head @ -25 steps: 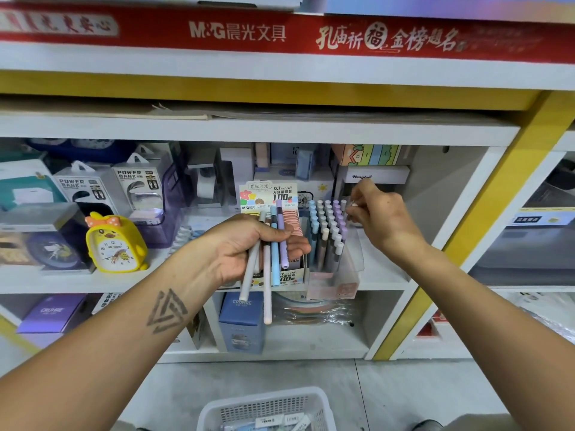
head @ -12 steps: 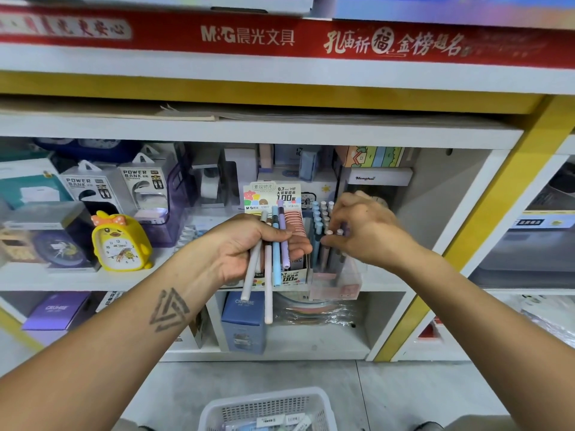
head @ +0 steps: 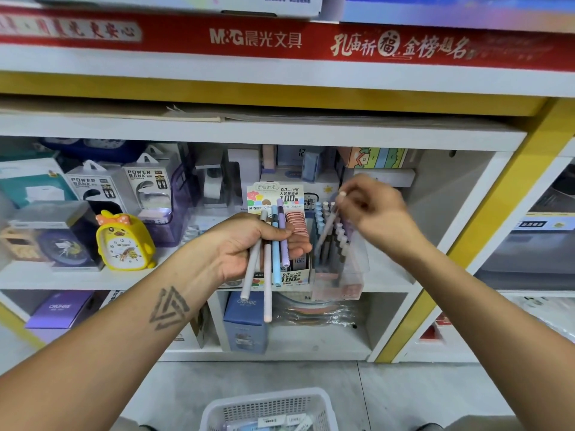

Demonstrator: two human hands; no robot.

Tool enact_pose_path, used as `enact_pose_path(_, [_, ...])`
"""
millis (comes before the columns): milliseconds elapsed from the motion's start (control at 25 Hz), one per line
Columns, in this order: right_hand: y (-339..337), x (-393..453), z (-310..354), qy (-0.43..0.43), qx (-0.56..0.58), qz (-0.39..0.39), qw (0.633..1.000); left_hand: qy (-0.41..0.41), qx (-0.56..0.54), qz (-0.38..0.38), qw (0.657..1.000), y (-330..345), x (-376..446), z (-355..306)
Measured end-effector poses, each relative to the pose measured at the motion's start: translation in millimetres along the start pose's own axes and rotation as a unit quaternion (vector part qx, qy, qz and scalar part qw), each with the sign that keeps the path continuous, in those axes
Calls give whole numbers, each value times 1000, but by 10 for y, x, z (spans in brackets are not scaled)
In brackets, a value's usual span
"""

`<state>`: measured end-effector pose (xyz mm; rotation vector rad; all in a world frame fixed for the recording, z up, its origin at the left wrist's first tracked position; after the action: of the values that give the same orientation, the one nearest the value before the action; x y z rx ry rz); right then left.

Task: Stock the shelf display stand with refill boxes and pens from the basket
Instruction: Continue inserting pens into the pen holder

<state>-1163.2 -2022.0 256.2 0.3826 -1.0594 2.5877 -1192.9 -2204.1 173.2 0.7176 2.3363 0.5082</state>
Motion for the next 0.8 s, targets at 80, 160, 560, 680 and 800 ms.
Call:
enact_pose_path(80, [-245, 31, -111, 46, 177, -54, 982, 0, 0, 0, 1000, 5, 10, 3])
enact_pose_path(160, [-448, 35, -222, 53, 199, -75, 976, -1, 1, 1, 1000, 26, 20, 18])
enact_pose_path(560, [-162, -42, -457, -22, -137, -2, 990, -9, 6, 4, 1000, 121, 89, 108])
enact_pose_path(680, [-70, -48, -451, -34, -163, 30, 986, -4, 10, 1, 1000, 130, 96, 102])
enact_pose_path(800, [-152, -47, -416, -39, -143, 16, 989, 1, 12, 1, 1000, 141, 103, 92])
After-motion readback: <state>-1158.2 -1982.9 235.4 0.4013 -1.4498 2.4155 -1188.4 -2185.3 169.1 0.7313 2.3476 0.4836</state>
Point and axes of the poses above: each hand's wrist, its own x-axis towards the middle knuckle, its own y-axis out of the palm, z = x × y, the point moved 9 cm from there along x, towards the middle knuckle, and after that the axes turned 5 degrees about -x, right-handed, at the moved point
